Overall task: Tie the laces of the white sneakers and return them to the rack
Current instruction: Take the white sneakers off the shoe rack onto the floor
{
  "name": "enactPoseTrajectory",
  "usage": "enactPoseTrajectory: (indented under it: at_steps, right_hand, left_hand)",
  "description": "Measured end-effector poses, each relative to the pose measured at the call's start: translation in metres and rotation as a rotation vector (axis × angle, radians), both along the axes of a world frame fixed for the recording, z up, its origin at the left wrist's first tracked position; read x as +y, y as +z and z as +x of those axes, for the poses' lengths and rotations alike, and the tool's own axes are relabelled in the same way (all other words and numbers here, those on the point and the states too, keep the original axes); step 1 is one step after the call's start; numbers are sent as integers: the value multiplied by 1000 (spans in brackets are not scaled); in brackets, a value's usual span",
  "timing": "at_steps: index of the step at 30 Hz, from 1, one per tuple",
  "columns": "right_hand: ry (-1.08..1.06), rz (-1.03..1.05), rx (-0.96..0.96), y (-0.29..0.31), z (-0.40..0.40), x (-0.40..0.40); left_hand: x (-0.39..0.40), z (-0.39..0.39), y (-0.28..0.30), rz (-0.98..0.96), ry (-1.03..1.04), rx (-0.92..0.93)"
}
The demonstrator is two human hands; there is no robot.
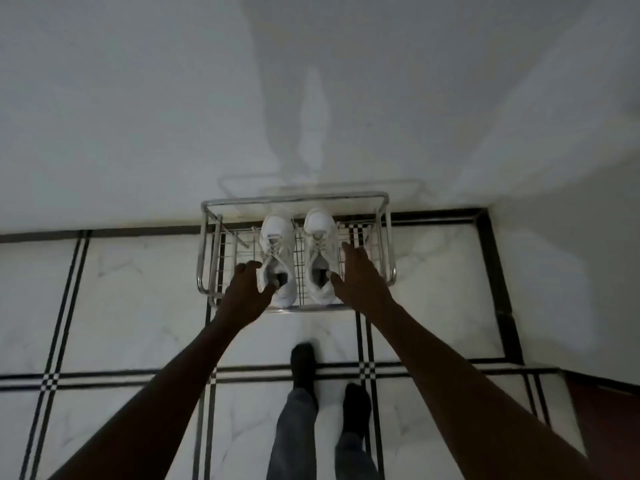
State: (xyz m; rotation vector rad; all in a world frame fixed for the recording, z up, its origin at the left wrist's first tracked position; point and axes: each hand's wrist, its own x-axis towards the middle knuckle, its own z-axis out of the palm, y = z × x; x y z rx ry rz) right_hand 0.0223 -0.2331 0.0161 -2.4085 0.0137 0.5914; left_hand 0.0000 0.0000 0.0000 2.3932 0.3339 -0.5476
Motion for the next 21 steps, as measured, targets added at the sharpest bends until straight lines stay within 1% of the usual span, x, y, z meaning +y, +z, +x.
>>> enactPoseTrajectory:
  at_steps: [2, 4, 7, 9, 13, 16, 21]
  right_hand:
    - [-72, 14, 72, -43, 6, 8]
    - [-132, 17, 133, -73, 9, 12]
    - [-225, 37, 201, -121, 21, 19]
    - [-244, 53, 227, -147, 26, 22]
    - [-290, 101, 244, -171, 35, 24]
    - [-321, 179, 182, -173, 37, 20]
    - [-355, 195, 218, -165, 28, 22]
  left_hand:
    - [5, 8, -38, 11, 72, 35]
    - [13, 13, -69, 7, 122, 103]
    - [26, 24, -121, -88, 192, 202]
    - [33, 28, -148, -151, 232, 224]
    - [26, 34, -148, -190, 276, 171]
    - [26, 33, -151, -229, 281, 152]
    - [22, 22, -145, -290, 304, 119]
